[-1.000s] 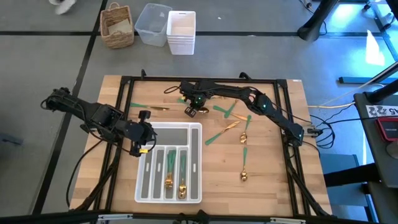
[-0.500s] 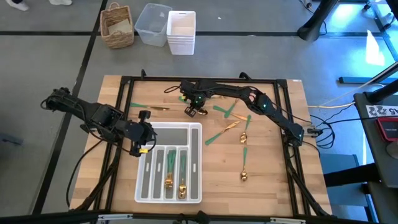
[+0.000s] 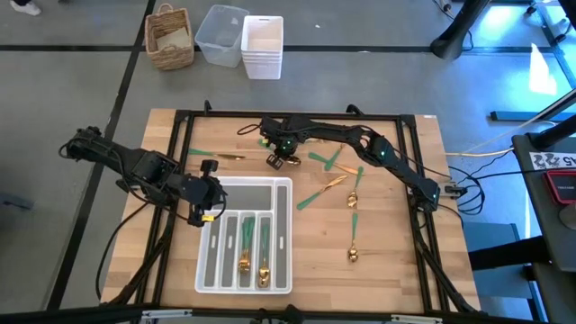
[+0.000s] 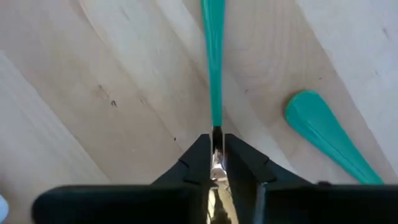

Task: Sort silverware
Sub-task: Put the spoon in the silverware tray

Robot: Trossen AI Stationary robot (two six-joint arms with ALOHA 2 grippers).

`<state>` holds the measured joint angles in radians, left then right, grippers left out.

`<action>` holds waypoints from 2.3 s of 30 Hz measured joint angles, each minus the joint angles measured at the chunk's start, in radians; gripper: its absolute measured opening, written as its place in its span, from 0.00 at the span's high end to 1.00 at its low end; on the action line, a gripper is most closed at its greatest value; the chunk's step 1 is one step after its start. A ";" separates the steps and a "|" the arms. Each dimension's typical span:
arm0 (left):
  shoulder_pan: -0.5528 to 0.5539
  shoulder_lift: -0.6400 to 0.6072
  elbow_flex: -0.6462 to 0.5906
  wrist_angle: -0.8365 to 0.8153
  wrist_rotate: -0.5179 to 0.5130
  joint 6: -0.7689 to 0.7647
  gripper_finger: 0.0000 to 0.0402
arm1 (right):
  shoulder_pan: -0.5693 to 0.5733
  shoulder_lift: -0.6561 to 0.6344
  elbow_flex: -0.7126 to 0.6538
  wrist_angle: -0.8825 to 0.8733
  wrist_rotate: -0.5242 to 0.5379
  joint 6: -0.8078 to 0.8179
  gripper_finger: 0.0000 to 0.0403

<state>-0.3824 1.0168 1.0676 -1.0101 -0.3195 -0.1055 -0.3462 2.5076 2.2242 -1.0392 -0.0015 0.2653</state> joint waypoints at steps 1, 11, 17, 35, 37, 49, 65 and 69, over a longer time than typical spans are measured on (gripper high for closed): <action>0.000 0.000 0.000 0.000 0.000 0.000 0.78 | 0.000 0.000 0.000 0.003 0.006 0.012 0.85; 0.000 0.000 0.000 0.000 0.000 0.000 0.78 | 0.013 0.008 0.000 0.015 0.060 0.045 0.79; 0.000 0.000 0.000 0.000 0.000 0.000 0.78 | 0.029 0.022 0.001 0.017 0.124 0.041 0.78; 0.000 0.000 0.000 0.000 0.000 0.000 0.78 | 0.025 0.021 0.001 0.006 0.097 0.014 0.95; 0.000 0.000 0.000 0.000 0.000 -0.002 0.78 | 0.024 0.020 0.003 0.000 0.083 0.000 0.96; 0.000 0.000 0.000 -0.006 0.001 -0.161 0.78 | 0.024 0.003 0.121 -0.188 -0.015 -0.001 0.98; 0.057 -0.043 -0.001 -0.251 -0.007 -0.338 0.78 | 0.178 -0.098 0.132 -0.320 -0.400 0.340 0.98; 0.133 -0.042 -0.001 -0.269 -0.009 -0.302 0.78 | 0.279 -0.098 0.131 -0.310 -0.402 0.411 0.98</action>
<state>-0.2492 0.9745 1.0669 -1.2792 -0.3284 -0.4074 -0.0672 2.4092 2.3554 -1.3496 -0.4033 0.6761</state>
